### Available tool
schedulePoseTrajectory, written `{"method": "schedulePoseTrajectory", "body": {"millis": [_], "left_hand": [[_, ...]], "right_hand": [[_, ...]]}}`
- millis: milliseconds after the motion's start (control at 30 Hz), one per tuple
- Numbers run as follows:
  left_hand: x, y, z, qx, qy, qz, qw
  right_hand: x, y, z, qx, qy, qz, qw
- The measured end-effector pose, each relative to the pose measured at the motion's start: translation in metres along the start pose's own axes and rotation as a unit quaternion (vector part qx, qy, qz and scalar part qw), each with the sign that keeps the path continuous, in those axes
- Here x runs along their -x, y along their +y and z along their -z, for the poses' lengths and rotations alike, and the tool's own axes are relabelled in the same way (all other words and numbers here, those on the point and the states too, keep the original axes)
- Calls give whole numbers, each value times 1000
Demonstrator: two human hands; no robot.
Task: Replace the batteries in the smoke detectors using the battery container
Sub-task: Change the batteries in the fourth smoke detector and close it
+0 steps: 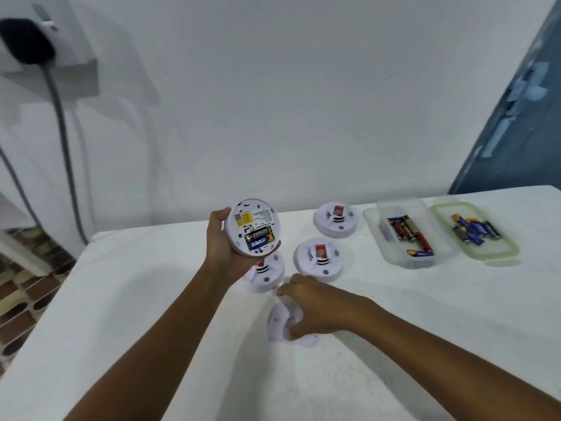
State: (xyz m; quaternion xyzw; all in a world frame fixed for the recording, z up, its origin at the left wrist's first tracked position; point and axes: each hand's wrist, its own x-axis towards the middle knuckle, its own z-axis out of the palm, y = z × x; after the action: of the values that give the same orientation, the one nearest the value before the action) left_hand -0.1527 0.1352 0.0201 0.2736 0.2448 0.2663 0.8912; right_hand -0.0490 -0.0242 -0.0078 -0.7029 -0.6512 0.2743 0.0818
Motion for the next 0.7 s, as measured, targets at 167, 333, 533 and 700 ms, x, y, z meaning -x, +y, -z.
{"method": "schedulePoseTrajectory", "body": {"millis": [167,333,533,700], "left_hand": [[-25,-16,-30,6,-24,29,999],[-50,-60,-83,17,-68,20,997],[-78,-144,-165,23,-54,-8,998],[-91,-215,-224,85,-16,-1,996]], "right_hand": [[17,32,35,-97,106,22,989],[56,102,73,-234,251,21,939],[104,196,103,-387,340,-3,857],[140,250,117,-471,368,-41,800]]}}
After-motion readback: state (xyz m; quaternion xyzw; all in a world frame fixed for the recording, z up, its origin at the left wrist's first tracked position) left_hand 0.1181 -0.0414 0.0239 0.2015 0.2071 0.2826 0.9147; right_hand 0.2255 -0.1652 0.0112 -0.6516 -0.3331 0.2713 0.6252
